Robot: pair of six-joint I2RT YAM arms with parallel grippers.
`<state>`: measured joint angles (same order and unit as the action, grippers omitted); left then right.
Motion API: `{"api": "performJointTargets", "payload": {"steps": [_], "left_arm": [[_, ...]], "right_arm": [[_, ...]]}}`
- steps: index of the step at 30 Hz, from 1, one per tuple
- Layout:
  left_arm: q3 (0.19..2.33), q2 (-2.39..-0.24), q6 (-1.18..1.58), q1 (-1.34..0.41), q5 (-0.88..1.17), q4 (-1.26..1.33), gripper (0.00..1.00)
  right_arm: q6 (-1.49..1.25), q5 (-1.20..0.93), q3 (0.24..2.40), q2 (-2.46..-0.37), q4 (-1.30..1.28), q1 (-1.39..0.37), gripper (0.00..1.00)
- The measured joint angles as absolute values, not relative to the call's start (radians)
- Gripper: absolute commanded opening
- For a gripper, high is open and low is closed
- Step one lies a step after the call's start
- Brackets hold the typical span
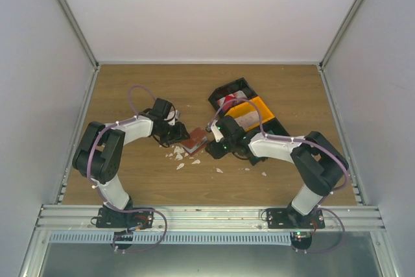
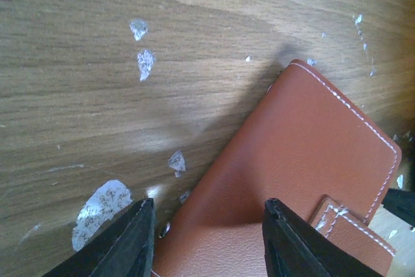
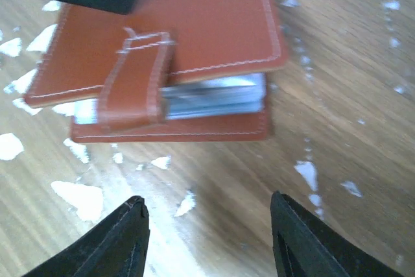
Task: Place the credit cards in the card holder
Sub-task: Close the card holder at the center of the board.
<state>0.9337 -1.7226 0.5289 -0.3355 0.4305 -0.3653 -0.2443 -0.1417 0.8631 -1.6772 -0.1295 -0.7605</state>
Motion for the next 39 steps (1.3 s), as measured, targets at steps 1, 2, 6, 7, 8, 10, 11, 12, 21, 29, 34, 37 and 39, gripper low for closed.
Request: {"api": "performJointTargets", "payload": {"steps": [1,2,6,7,8,10,11,12,21,29,34,37,39], "left_arm": [[0.930,-1.723,0.529,-0.336,0.433,-0.364,0.47],[0.926,-1.723,0.529,-0.336,0.435,-0.362,0.47],[0.919,-1.722,0.528,-0.336,0.444,-0.356,0.47],[0.917,-1.721,0.528,-0.336,0.445,-0.353,0.46],[0.914,-1.720,0.528,-0.336,0.446,-0.350,0.46],[0.904,-1.715,0.528,-0.336,0.448,-0.342,0.46],[0.900,-1.712,0.528,-0.336,0.449,-0.339,0.45],[0.897,-1.710,0.528,-0.336,0.451,-0.336,0.45],[0.878,-1.699,0.535,-0.334,0.443,-0.322,0.40],[0.871,-1.694,0.539,-0.334,0.424,-0.322,0.38],[0.871,-1.694,0.539,-0.334,0.421,-0.323,0.38],[0.871,-1.694,0.539,-0.334,0.421,-0.323,0.38],[0.871,-1.694,0.539,-0.334,0.421,-0.322,0.38]], "right_arm": [[-0.239,-0.149,0.858,-1.670,-0.125,-0.770,0.60],[-0.240,-0.153,0.857,-1.669,-0.117,-0.778,0.60],[-0.241,-0.159,0.861,-1.674,-0.079,-0.810,0.62],[-0.241,-0.158,0.867,-1.682,-0.065,-0.815,0.62],[-0.241,-0.158,0.874,-1.695,-0.047,-0.819,0.62],[-0.241,-0.154,0.886,-1.722,-0.015,-0.824,0.61],[-0.241,-0.150,0.891,-1.735,0.001,-0.824,0.60],[-0.241,-0.146,0.894,-1.746,0.014,-0.824,0.58],[-0.259,-0.031,0.901,-1.770,0.050,-0.826,0.44],[-0.302,0.170,0.920,-1.770,0.012,-0.833,0.42],[-0.311,0.278,0.961,-1.781,-0.047,-0.838,0.42],[-0.311,0.332,0.984,-1.791,-0.073,-0.845,0.43],[-0.310,0.343,0.995,-1.798,-0.083,-0.850,0.43]]}}
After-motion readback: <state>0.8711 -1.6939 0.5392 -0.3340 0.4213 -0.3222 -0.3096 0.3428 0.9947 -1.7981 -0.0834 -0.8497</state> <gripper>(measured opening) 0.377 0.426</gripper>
